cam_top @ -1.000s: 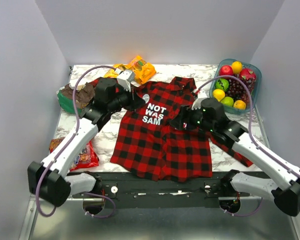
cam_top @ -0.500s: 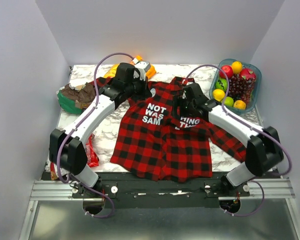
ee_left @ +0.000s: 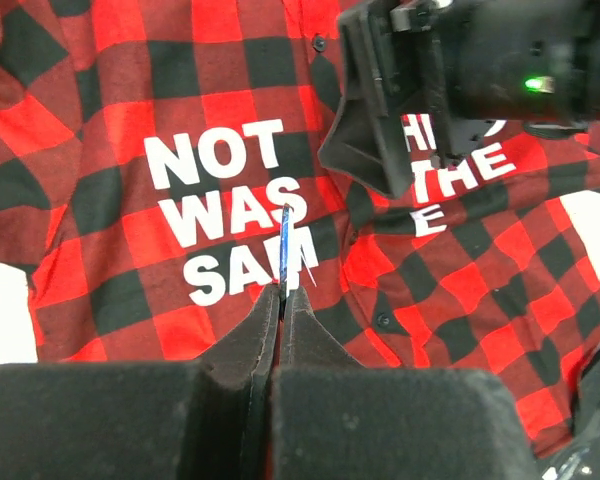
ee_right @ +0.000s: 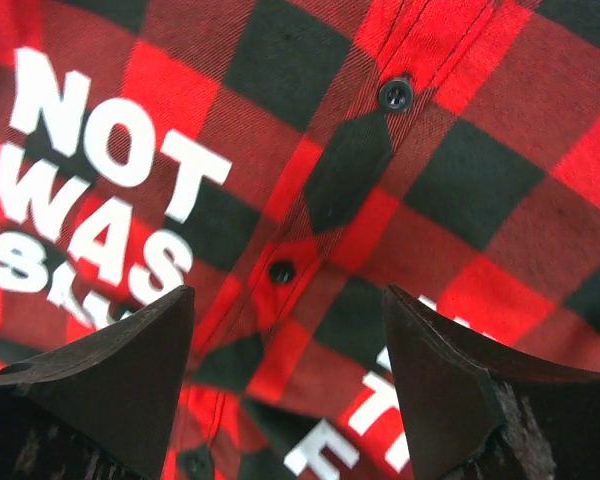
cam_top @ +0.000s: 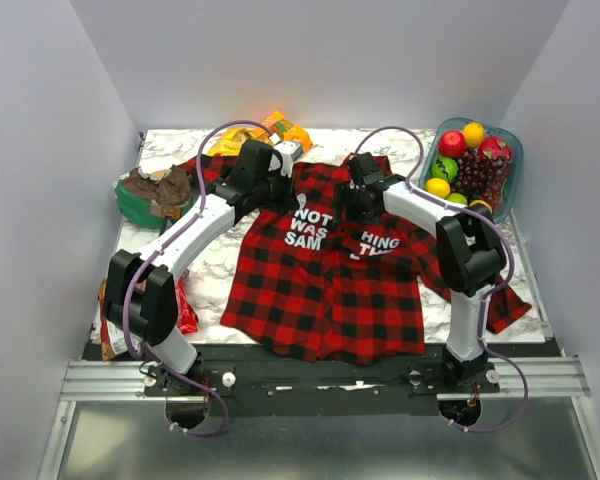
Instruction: Pin the brooch onto the clothing
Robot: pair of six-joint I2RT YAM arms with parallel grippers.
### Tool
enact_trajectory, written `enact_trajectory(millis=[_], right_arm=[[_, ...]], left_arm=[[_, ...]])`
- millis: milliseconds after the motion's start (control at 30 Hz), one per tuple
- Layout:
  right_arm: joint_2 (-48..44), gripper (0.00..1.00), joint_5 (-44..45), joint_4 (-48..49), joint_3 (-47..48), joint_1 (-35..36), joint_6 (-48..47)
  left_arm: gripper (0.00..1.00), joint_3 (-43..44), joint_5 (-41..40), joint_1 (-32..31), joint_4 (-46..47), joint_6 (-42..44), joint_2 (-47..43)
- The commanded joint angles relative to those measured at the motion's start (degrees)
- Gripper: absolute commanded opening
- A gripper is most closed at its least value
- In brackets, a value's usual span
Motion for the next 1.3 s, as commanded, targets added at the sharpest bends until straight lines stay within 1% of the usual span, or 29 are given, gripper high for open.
enact_trajectory(millis=[0, 267, 367, 533, 633, 667, 800, 1000, 1100, 1233, 1267], right_arm=[[4.95, 0.82, -0.56, -5.82, 5.16, -0.46, 1.89], [13.39, 0.82, -0.56, -13.64, 15.01, -0.46, 4.35], [15.50, 0.82, -3.09, -14.79, 17.91, -0.46, 4.09], [19.01, 0.83, -4.33, -16.46, 23.18, 0.07, 5.05], [21.39, 0.83, -6.44, -17.34, 28.27, 0.42, 5.49], [23.49, 0.83, -7.06, -18.56, 31.94, 0.59, 5.58], [27.81, 0.83, -7.94, -20.94, 39.08, 1.30, 6.46], [28.17, 0.83, -9.43, -16.91, 39.63, 1.21, 7.78], [26.94, 0.83, -10.66, -14.80, 39.71, 1.21, 7.17], [22.90, 0.83, -11.20, -13.65, 39.63, 1.30, 4.71], [20.46, 0.83, -10.67, -13.65, 39.19, 1.21, 4.27]], left_arm=[[0.00, 0.54, -2.55, 0.00, -0.66, 2.08, -1.96], [0.00, 1.25, -1.85, 0.00, -1.36, 2.34, -3.89], [0.00, 1.33, -1.85, 0.53, -1.45, 2.35, -4.60], [0.00, 1.07, 1.75, 2.81, -0.57, 0.94, -4.95], [0.00, 0.99, 4.03, 4.74, 0.22, -0.11, -4.95], [0.00, 0.81, 4.13, 5.18, 0.39, -0.29, -4.95], [0.00, 0.81, 4.13, 6.59, 0.40, -0.29, -4.95], [0.00, 0.72, 4.22, 7.74, 0.40, -0.12, -4.42], [0.00, 0.63, 4.92, 7.74, 0.57, -0.29, -4.95], [0.00, 0.28, 5.01, 7.74, 1.19, -0.55, -5.48], [0.00, 0.20, 5.18, 7.74, 1.36, -0.55, -5.48]])
